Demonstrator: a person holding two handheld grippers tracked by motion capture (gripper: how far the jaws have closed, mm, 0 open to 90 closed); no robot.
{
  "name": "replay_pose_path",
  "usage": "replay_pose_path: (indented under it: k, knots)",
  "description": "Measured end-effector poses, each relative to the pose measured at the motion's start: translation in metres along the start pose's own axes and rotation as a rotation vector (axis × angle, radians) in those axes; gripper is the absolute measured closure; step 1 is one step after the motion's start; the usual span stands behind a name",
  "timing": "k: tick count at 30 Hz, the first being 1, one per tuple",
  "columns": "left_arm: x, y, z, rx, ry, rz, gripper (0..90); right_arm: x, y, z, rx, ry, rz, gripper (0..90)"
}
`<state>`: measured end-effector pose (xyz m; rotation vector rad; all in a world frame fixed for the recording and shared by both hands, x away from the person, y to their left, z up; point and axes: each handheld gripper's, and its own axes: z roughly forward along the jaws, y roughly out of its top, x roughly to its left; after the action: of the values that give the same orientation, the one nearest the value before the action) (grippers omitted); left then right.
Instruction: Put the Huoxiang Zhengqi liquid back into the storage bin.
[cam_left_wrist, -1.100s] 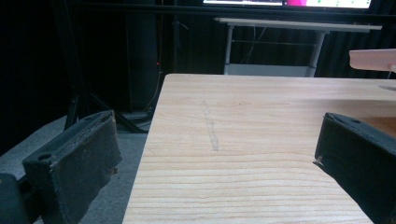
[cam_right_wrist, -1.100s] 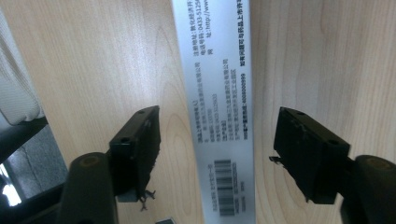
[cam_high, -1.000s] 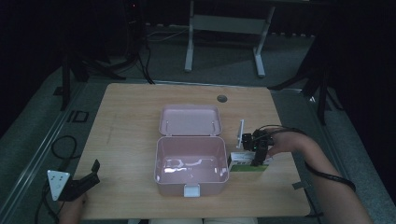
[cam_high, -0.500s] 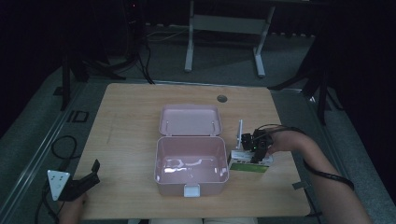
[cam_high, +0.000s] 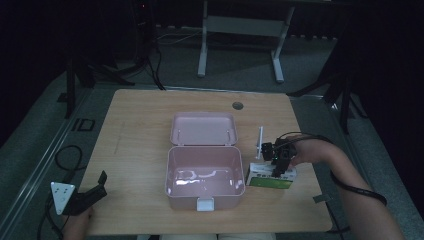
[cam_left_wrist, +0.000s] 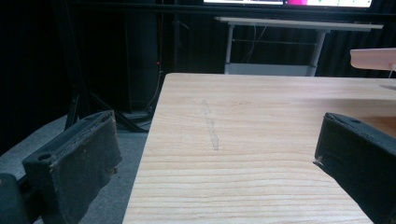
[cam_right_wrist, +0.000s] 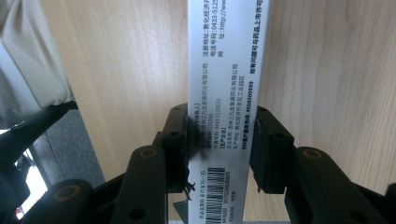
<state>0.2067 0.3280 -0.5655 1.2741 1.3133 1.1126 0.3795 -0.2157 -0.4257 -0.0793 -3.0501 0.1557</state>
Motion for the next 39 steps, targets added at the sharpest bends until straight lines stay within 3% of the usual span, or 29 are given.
replay_pose_path:
  k: [14,22,30,39]
  knots:
    - [0.000,0.000,0.000,0.000,0.002,0.000,0.4,0.024,0.000,-0.029,0.000,-0.006,-0.025,62.1]
    - [0.000,0.000,0.000,0.000,0.004,-0.001,0.4,0.036,-0.008,-0.062,-0.010,-0.024,-0.013,62.2]
    - [-0.001,0.000,0.000,0.001,0.004,0.005,0.4,0.043,-0.009,-0.089,-0.026,-0.052,-0.004,62.2]
    - [0.000,0.000,0.000,-0.001,0.003,0.001,0.4,0.044,0.004,-0.110,-0.044,-0.053,0.015,62.2]
